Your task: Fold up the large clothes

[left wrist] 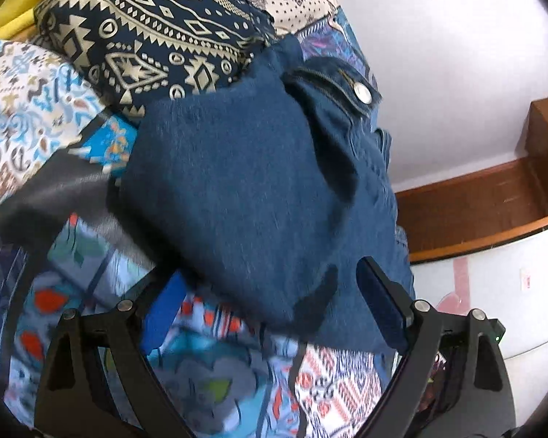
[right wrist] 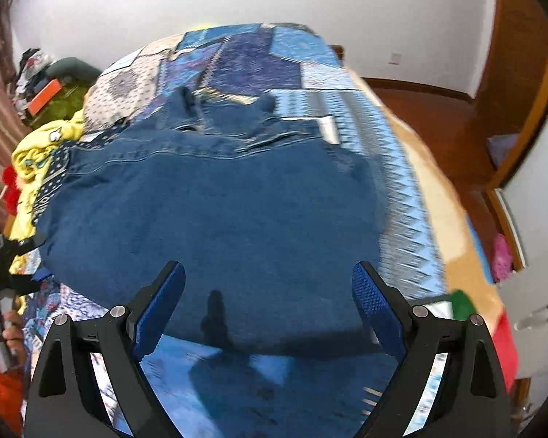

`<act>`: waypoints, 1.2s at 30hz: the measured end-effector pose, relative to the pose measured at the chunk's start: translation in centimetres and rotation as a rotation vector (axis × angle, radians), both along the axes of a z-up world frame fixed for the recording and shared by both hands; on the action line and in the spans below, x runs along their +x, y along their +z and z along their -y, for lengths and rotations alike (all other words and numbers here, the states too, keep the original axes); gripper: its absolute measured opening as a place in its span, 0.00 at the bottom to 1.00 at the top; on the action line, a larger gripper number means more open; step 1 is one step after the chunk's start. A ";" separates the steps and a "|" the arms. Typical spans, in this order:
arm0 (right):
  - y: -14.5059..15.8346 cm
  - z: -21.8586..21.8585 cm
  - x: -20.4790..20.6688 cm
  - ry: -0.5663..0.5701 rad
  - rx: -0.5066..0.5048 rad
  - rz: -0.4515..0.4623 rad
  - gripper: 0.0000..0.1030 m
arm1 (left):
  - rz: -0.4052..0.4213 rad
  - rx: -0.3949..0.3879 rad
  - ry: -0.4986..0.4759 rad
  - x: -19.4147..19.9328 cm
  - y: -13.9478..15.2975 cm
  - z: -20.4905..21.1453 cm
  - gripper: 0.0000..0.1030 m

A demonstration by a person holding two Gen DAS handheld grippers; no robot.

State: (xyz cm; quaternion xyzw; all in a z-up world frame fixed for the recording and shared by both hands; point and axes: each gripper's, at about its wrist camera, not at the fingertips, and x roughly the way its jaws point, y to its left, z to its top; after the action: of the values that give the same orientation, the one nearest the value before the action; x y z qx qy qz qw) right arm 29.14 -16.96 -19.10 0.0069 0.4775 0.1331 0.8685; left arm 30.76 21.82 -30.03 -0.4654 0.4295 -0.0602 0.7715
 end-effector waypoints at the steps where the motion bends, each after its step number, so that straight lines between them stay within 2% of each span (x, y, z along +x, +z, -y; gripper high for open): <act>1: -0.2 -0.7 0.3 0.012 0.003 -0.005 0.89 | 0.003 0.002 0.007 0.4 -0.2 -0.2 0.88; 6: -0.9 -2.8 0.6 0.054 0.011 -0.017 0.89 | 0.023 -0.013 0.036 2.7 -1.3 -1.1 0.75; 11: -1.5 -3.7 0.8 0.071 0.002 -0.034 0.89 | 0.031 0.037 0.059 4.5 -1.3 -0.7 0.59; 15: -1.6 -3.8 1.0 0.066 0.008 -0.052 0.89 | 0.059 0.144 0.077 3.7 1.1 -0.3 0.36; 16: -1.6 -3.7 1.0 0.065 0.007 -0.054 0.89 | 0.075 0.176 0.077 3.6 2.2 -0.1 0.35; 18: -1.4 -3.8 1.0 0.063 0.005 -0.055 0.89 | 0.096 0.192 0.080 3.5 3.5 0.0 0.30; 26: 1.2 -5.5 0.7 0.101 0.037 -0.007 0.89 | 0.277 0.245 0.108 1.4 10.8 0.9 0.23; 28: 1.9 -6.6 0.7 0.128 0.053 0.009 0.89 | 0.300 0.253 0.124 0.5 11.9 0.7 0.22; 31: 2.5 -8.7 0.6 0.175 0.067 0.027 0.89 | 0.308 0.306 0.162 -0.7 13.4 0.2 0.22; 36: 1.6 -13.5 0.6 0.282 0.059 0.012 0.89 | 0.311 0.395 0.199 -2.9 14.9 -0.3 0.22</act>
State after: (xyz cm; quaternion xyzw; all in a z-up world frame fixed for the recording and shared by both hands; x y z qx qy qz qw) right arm 29.71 -3.49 -17.46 -0.0356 0.4643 0.2676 0.8435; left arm 27.82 22.17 -15.14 -0.3311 0.2614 0.0301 0.9062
